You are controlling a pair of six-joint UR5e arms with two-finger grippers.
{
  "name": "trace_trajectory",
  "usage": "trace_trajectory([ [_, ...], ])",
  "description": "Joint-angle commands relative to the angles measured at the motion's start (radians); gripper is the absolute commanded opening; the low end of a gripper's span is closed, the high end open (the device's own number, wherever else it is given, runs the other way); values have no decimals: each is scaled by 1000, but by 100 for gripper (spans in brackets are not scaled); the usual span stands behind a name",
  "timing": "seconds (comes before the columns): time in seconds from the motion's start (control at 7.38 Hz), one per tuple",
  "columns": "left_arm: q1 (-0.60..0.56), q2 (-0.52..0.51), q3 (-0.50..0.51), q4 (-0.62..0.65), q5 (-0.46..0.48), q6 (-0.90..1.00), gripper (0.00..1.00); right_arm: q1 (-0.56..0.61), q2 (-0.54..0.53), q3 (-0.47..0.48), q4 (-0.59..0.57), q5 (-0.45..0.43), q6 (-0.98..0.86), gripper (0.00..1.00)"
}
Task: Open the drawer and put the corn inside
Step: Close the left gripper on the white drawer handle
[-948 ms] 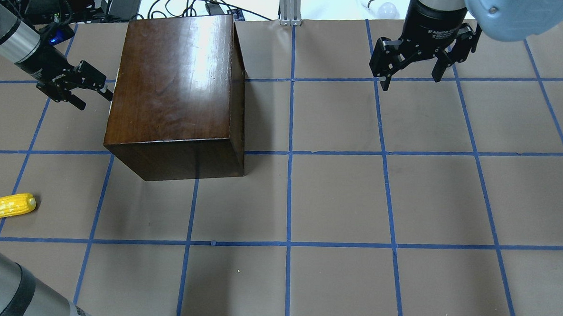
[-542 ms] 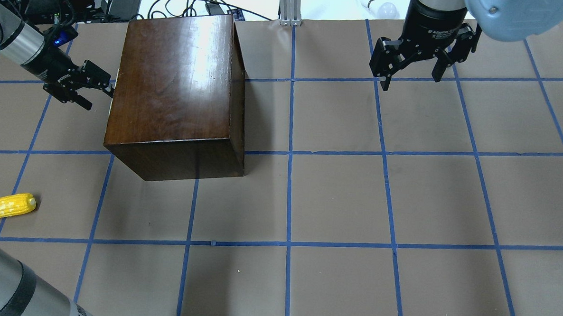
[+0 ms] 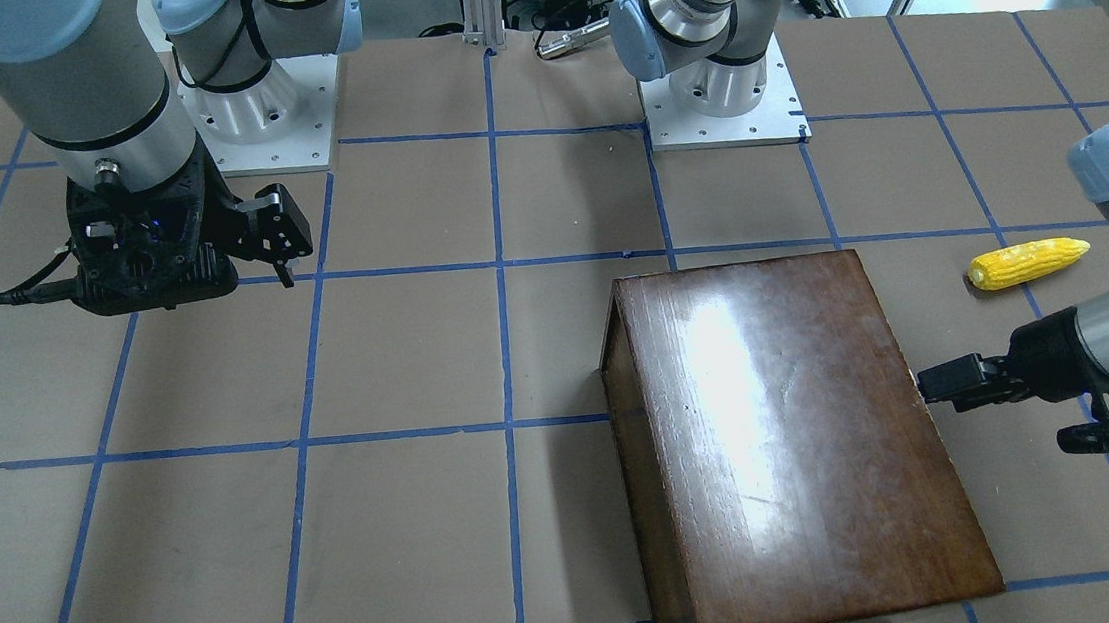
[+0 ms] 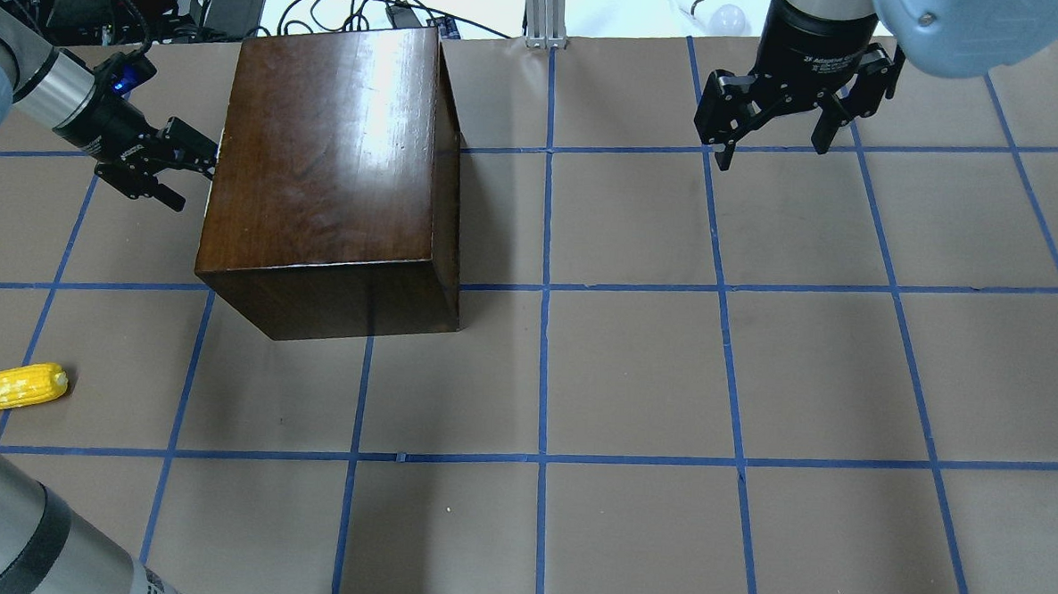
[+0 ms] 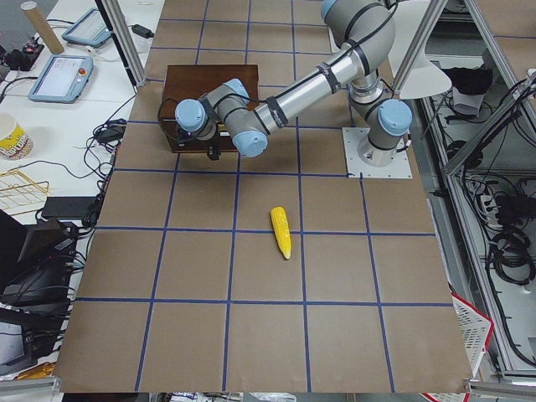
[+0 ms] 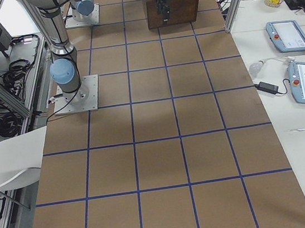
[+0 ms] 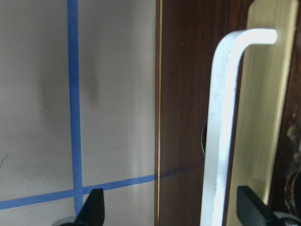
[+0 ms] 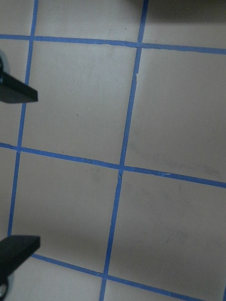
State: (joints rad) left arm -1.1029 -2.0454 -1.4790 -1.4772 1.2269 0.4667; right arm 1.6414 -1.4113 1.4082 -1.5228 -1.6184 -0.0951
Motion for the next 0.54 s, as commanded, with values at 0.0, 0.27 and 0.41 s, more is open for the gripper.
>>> trace_trajectory([
  [0.0, 0, -1, -1, 9, 3, 4, 100, 0, 0, 0, 1, 0, -2, 100],
  [0.27, 2, -2, -3, 29, 8, 4, 100, 0, 0, 0, 0, 0, -2, 100],
  [0.41, 0, -4, -4, 31, 8, 3, 100, 0, 0, 0, 0, 0, -2, 100],
])
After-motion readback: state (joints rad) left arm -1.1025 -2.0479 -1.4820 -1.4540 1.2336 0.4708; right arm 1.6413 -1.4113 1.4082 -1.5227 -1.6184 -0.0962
